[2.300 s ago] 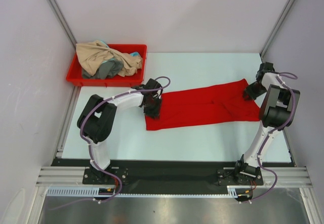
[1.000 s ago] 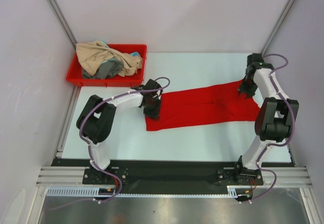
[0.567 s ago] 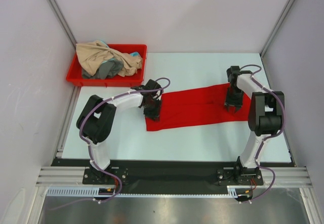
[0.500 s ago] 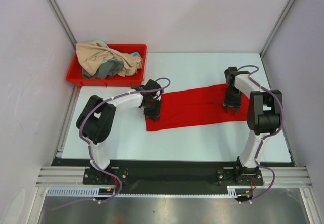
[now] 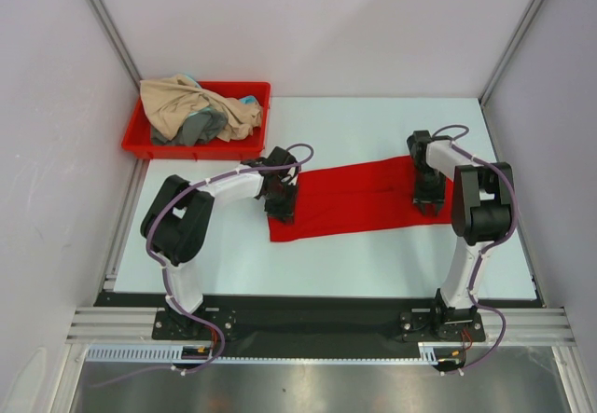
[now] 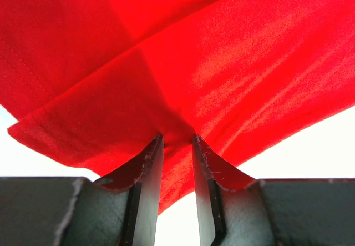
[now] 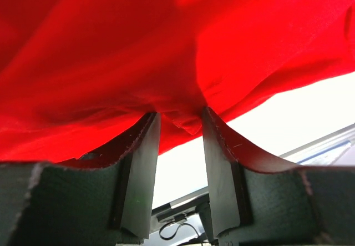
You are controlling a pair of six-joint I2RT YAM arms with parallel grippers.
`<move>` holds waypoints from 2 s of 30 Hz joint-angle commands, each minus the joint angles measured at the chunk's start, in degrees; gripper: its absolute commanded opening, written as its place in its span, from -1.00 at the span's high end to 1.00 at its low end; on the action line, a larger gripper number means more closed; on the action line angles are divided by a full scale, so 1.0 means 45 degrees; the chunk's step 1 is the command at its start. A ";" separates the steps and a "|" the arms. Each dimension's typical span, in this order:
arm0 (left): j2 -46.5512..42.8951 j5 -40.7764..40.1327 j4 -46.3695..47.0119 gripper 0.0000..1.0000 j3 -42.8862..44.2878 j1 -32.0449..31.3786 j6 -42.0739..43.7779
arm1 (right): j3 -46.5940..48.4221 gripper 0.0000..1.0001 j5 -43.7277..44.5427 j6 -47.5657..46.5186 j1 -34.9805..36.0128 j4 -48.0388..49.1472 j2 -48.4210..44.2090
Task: Fold and stack the t-shirts
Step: Fold the tshirt
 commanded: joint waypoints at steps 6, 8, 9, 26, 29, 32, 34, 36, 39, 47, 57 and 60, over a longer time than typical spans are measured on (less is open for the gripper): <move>0.0016 0.0414 -0.0276 0.33 -0.0072 -0.0090 0.0179 | -0.0068 0.26 0.1085 -0.0155 -0.0016 -0.0145 -0.0364; -0.0042 0.0414 -0.0276 0.34 -0.0189 -0.0090 0.0179 | -0.0126 0.38 0.1144 -0.0077 0.0023 -0.0184 -0.0577; -0.0081 0.0395 -0.0238 0.33 -0.0228 -0.0090 0.0179 | -0.0126 0.48 0.1144 -0.0057 0.0062 -0.0203 -0.0656; -0.0160 0.0492 -0.0101 0.34 -0.0502 -0.0090 0.0199 | -0.0791 0.96 0.0559 0.0216 0.0296 -0.0360 -0.1225; -0.0238 0.0395 -0.0198 0.34 -0.0541 -0.0090 0.0237 | -0.0771 0.85 0.0246 0.0391 0.0296 -0.0359 -0.1009; -0.0394 0.0317 -0.0218 0.33 -0.0600 -0.0090 0.0219 | -0.0752 0.72 0.0050 0.0528 0.0277 -0.0496 -0.1280; -0.0491 0.0238 -0.0296 0.33 -0.0600 -0.0090 0.0238 | -0.0635 0.56 -0.0047 0.0646 0.0122 -0.0729 -0.1534; -0.0784 0.0063 -0.0529 0.32 -0.0464 -0.0090 0.0277 | -0.0459 0.29 -0.0203 0.0938 -0.0132 -0.0828 -0.2059; -0.1271 -0.0269 -0.1016 0.28 -0.0094 -0.0090 0.0394 | -0.0419 0.13 -0.1215 0.1521 -0.0991 -0.0693 -0.2859; -0.2522 -0.0973 -0.1800 0.14 0.0883 -0.0070 0.0707 | -0.4086 -0.47 -0.5279 0.5037 -0.6005 0.2624 -0.5791; -0.3147 -0.0934 -0.1722 0.13 0.0261 0.0027 0.0843 | -0.7195 -0.59 -0.6121 0.6467 -0.7398 0.7252 -0.6322; -0.3343 -0.0915 -0.1683 0.13 0.0104 0.0183 0.0824 | -0.7702 -0.61 -0.6043 0.6272 -0.7691 0.8073 -0.6029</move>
